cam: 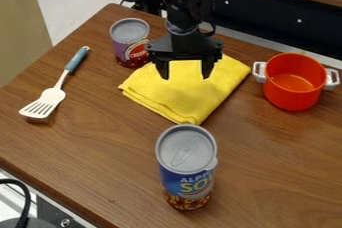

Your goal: Move the can to the bottom of the yellow cloth

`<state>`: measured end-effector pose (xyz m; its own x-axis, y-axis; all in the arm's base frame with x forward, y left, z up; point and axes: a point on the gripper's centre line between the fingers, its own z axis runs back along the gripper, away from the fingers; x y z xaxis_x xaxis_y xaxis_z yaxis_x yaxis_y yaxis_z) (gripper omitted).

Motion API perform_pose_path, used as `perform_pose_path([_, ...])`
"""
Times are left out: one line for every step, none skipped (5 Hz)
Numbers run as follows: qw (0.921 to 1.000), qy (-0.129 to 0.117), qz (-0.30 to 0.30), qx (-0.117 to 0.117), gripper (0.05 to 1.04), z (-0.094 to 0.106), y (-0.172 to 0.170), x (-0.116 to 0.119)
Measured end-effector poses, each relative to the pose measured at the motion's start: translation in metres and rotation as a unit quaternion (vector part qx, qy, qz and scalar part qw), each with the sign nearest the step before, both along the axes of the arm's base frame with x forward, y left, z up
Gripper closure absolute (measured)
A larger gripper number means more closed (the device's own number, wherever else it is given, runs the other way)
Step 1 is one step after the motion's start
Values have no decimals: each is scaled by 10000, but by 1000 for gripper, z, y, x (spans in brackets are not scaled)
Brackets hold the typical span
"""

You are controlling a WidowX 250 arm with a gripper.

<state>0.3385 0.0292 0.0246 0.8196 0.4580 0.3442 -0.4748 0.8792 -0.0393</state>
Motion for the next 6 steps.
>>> perform_pose_path([9998, 182, -19, -13, 84, -9, -1, -4])
perform_pose_path([9948, 503, -884, 45, 84, -1, -9, -1])
perform_pose_path([9813, 414, -1837, 398, 84, 25, -21, -1])
perform_pose_path([9477, 819, -3032, 574, 84, 31, -40, -9])
perform_pose_path([9032, 607, -4188, 714, 84, 31, -63, -18])
perform_pose_path([8410, 636, -5330, 670, 84, 29, -87, -26])
